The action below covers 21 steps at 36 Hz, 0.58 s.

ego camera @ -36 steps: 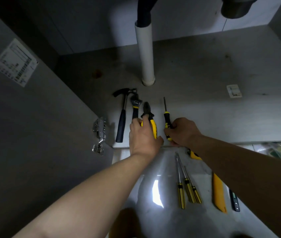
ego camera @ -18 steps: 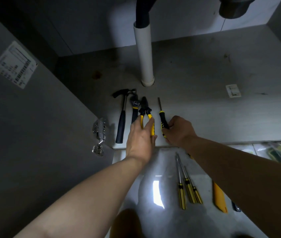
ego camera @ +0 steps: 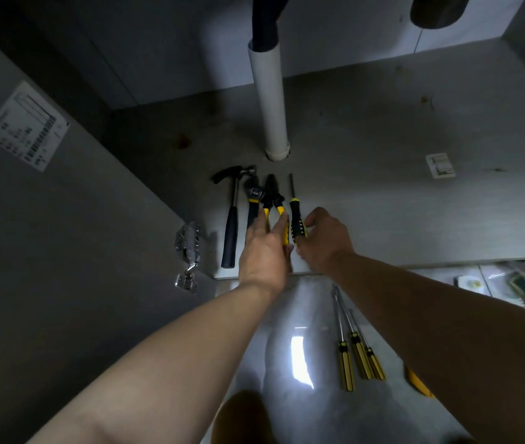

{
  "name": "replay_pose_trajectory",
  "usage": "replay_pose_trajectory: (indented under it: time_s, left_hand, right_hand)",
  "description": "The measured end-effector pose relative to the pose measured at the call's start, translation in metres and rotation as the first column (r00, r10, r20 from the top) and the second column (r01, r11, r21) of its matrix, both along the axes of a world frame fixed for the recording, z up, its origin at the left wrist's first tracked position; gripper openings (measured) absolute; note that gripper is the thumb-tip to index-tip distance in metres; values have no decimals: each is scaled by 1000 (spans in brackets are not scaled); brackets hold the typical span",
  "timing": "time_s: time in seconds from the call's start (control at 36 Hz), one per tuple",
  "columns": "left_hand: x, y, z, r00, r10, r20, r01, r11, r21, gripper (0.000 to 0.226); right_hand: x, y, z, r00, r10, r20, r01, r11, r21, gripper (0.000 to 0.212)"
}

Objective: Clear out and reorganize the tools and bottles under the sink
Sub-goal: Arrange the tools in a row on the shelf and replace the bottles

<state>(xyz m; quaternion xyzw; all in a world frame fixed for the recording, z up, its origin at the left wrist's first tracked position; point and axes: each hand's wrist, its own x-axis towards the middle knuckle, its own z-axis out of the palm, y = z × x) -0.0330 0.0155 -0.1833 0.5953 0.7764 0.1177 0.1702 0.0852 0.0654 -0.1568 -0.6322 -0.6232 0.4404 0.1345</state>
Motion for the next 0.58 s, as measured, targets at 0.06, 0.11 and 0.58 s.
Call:
replay_pose_trajectory:
  time_s: [0.06, 0.11, 0.58]
  left_hand:
    - [0, 2, 2, 1000, 6, 4, -6, 1000, -15, 63]
    - [0, 2, 5, 1000, 3, 8, -3, 1000, -28, 63]
    - [64, -81, -13, 723, -681, -119, 660, 731, -172, 41]
  right_hand:
    - [0, 0, -1, 1000, -1, -1, 1, 1000, 12, 32]
    - [0, 1, -3, 1000, 2, -2, -2, 1000, 30, 29]
    - [111, -36, -9, 783, 600, 163, -467, 740, -484, 25]
